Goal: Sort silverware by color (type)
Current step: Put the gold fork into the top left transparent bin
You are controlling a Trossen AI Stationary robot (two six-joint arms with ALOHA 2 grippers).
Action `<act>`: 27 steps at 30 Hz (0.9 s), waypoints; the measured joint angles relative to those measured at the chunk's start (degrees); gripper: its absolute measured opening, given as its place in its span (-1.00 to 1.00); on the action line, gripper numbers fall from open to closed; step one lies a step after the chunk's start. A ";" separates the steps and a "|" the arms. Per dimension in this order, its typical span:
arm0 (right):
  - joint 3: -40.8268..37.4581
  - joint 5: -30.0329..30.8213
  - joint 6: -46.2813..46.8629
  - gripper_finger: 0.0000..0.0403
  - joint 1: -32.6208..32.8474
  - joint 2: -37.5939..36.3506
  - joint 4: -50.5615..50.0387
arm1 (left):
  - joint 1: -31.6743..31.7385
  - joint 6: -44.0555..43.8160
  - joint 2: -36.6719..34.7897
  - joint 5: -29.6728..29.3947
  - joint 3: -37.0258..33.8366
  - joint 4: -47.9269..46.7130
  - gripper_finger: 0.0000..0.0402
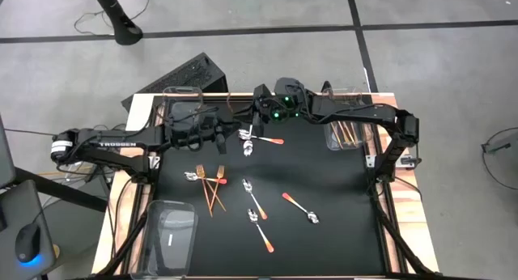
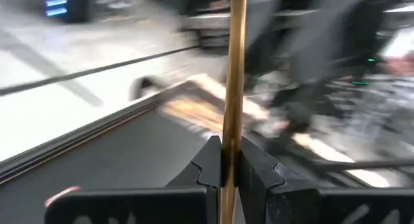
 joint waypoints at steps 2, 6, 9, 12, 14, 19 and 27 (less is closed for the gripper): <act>0.00 2.57 1.35 -0.38 -1.14 -0.04 -1.55 | 1.34 -2.27 -1.26 -4.25 0.34 -6.44 -0.95; 0.00 3.24 4.35 -0.15 -3.90 -0.04 -6.88 | 6.15 -8.09 -4.53 -13.52 3.80 -30.64 -0.95; 0.01 3.05 3.89 -0.06 -5.07 -0.04 -12.54 | 10.78 -10.99 -6.00 -19.47 6.56 -46.88 -0.95; 0.02 2.91 1.26 -0.03 -5.43 -0.04 -16.27 | 15.71 -11.53 -6.08 -21.57 7.24 -54.35 -0.95; 0.00 2.91 -0.65 -0.03 -5.43 -0.04 -16.65 | 19.49 -11.28 -5.35 -20.70 6.45 -56.74 -0.94; 0.01 2.93 -2.02 -0.05 -5.35 -0.04 -16.40 | 27.05 -11.17 -1.26 -12.55 5.42 -58.21 -0.92; 0.02 2.94 -1.55 -0.06 -3.64 -0.04 -18.61 | 32.84 -11.04 2.18 -10.63 5.42 -58.81 -0.58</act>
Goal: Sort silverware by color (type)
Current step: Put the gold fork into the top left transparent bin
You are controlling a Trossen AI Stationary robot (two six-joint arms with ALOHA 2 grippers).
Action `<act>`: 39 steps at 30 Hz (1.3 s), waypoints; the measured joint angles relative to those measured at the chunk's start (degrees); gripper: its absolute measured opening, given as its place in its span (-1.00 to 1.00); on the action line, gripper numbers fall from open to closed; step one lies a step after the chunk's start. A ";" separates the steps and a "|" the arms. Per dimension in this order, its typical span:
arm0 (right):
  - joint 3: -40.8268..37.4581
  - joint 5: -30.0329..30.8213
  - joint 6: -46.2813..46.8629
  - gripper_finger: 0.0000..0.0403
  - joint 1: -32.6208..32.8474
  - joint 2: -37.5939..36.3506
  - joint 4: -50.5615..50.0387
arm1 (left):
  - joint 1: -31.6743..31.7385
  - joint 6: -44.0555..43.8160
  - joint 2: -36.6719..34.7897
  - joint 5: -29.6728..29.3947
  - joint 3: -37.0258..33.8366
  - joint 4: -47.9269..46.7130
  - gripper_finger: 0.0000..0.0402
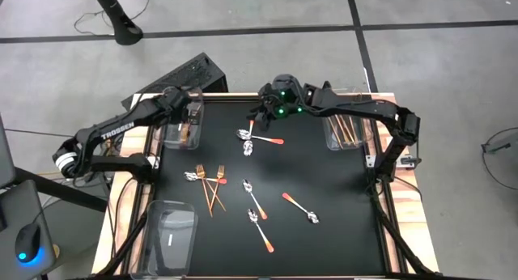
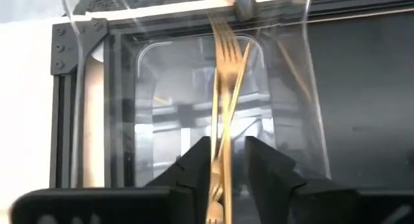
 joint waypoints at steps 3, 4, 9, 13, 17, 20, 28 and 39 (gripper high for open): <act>-0.02 0.01 1.87 -0.06 0.69 0.00 -0.60 | 0.93 0.11 0.02 0.78 0.44 -0.74 -0.41; -0.01 0.01 2.23 -0.06 0.96 0.00 -0.68 | 1.08 0.48 0.02 1.62 0.96 -0.96 -0.36; 0.05 -1.23 7.26 -0.06 2.62 4.40 -0.29 | -0.47 3.57 -2.01 9.47 5.22 -1.03 -0.18; 0.05 -4.88 10.35 -0.06 4.61 11.50 2.59 | -5.55 4.44 -5.72 9.99 7.21 -0.81 -0.16; 3.41 -6.25 10.43 -0.06 6.84 19.62 2.84 | -11.69 2.86 -10.01 9.84 6.33 -1.07 -0.15; 7.82 -6.28 10.46 -0.06 8.10 25.27 2.93 | -16.08 -1.23 -12.45 9.85 5.02 -1.12 -0.15; 23.34 -5.78 10.52 -0.06 10.34 36.77 -1.55 | -25.47 -7.99 -14.14 7.24 4.37 -4.87 -0.15; 36.13 -5.44 10.18 -0.06 10.89 46.25 -13.77 | -31.29 -12.06 -14.14 5.39 4.35 -7.96 -0.15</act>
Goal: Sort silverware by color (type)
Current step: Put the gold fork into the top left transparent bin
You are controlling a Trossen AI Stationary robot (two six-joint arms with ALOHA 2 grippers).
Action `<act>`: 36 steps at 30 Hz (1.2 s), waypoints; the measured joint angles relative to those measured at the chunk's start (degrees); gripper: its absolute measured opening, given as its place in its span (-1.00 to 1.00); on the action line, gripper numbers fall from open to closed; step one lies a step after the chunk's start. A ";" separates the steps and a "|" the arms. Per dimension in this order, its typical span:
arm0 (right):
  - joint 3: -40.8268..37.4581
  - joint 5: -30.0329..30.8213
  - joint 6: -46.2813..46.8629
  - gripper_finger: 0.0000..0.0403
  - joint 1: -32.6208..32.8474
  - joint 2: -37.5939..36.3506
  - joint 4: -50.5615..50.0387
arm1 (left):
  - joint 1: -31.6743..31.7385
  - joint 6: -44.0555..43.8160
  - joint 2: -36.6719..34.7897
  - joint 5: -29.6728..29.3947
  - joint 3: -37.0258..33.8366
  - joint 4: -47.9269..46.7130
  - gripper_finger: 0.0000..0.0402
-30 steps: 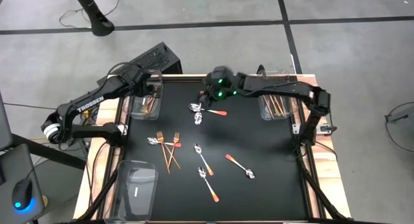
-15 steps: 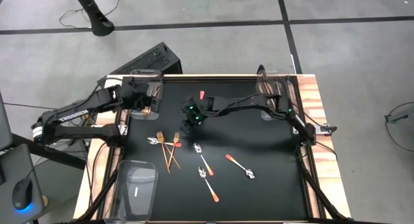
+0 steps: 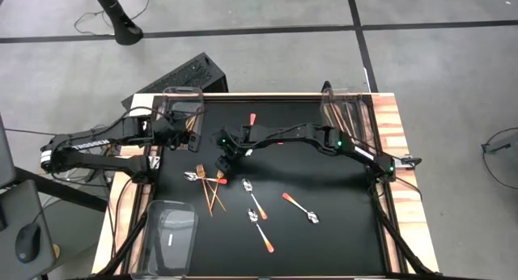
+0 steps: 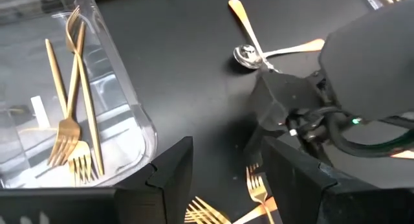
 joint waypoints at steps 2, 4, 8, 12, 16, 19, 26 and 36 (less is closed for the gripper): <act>0.20 -0.11 0.03 -0.07 0.30 -0.02 -0.62 | -0.57 -0.31 0.04 -0.04 0.00 -0.30 -0.15; 0.19 -0.81 -0.28 -0.09 0.75 0.46 0.08 | -1.07 -0.45 0.04 -0.18 0.00 -0.23 -0.15; 0.13 -2.44 -0.57 -0.21 1.67 0.57 0.32 | -1.39 -0.48 0.04 -1.20 0.00 -0.38 -0.15; 0.09 -2.29 -2.15 -0.40 2.83 0.62 0.42 | -1.39 -0.51 0.09 -1.35 0.00 -0.42 -0.15; 0.07 -1.65 -2.01 -0.61 3.29 0.64 2.00 | -1.39 -0.52 0.07 -1.20 0.00 -0.47 -0.15; 0.05 -0.24 -0.27 -0.71 3.00 0.64 2.58 | -1.39 -0.55 0.07 -0.95 0.00 -0.47 -0.15; 0.07 3.92 4.53 -0.67 1.52 0.57 -1.80 | -1.69 -1.12 0.07 0.46 0.00 -0.65 -0.15; 0.07 2.28 1.36 -0.26 -0.06 0.55 0.08 | -4.24 -3.47 0.07 -0.03 0.00 -2.03 -0.15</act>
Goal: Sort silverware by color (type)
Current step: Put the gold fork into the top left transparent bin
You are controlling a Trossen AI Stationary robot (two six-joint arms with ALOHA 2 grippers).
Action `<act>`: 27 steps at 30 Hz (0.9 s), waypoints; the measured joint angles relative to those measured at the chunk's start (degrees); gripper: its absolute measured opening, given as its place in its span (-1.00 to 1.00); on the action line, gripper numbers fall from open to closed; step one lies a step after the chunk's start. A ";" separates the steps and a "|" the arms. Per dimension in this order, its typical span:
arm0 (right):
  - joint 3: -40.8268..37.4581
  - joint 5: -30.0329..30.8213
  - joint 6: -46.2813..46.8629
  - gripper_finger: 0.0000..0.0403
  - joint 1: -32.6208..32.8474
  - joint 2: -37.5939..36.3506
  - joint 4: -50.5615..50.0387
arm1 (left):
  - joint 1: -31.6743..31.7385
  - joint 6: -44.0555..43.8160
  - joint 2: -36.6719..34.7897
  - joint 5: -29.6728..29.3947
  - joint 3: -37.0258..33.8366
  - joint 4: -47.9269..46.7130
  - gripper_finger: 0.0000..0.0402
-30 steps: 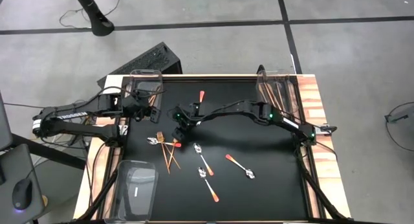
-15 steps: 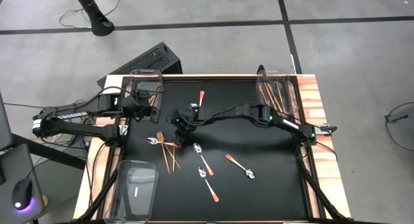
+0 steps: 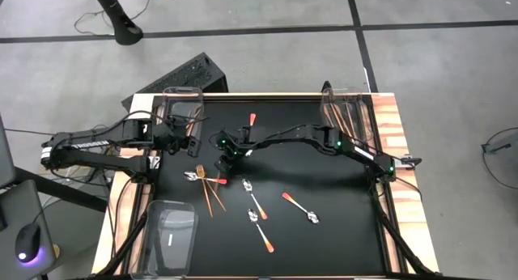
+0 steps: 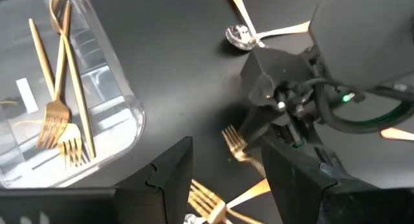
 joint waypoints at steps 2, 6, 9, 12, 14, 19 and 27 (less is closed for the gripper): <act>0.00 -0.79 -0.17 -0.17 0.13 -0.06 0.19 | -0.33 -0.28 0.00 -0.02 0.00 -0.43 -0.15; -0.07 -1.10 -1.59 -0.05 0.47 -1.33 -1.31 | -0.79 -1.00 0.00 -0.49 0.00 -1.71 -0.15; -0.07 0.18 -3.65 -0.01 0.91 -3.10 -1.39 | -0.80 -1.00 0.00 -1.00 0.00 -2.12 -0.15; 0.00 3.01 -6.51 -0.01 0.96 -4.04 -0.73 | -0.80 -1.01 0.01 -1.77 0.00 -2.06 -0.15; -0.01 3.21 -8.10 -0.02 0.56 -3.77 0.41 | -0.80 -1.21 0.00 -2.68 0.00 -2.03 -0.15; -0.08 3.26 -10.12 -0.04 -0.52 -1.59 3.55 | -0.80 -1.61 0.02 -2.90 0.00 -2.03 -0.15; -0.29 -4.62 -13.37 -0.04 -0.74 0.36 5.19 | -0.87 -2.85 0.00 -2.39 0.00 -2.05 -0.15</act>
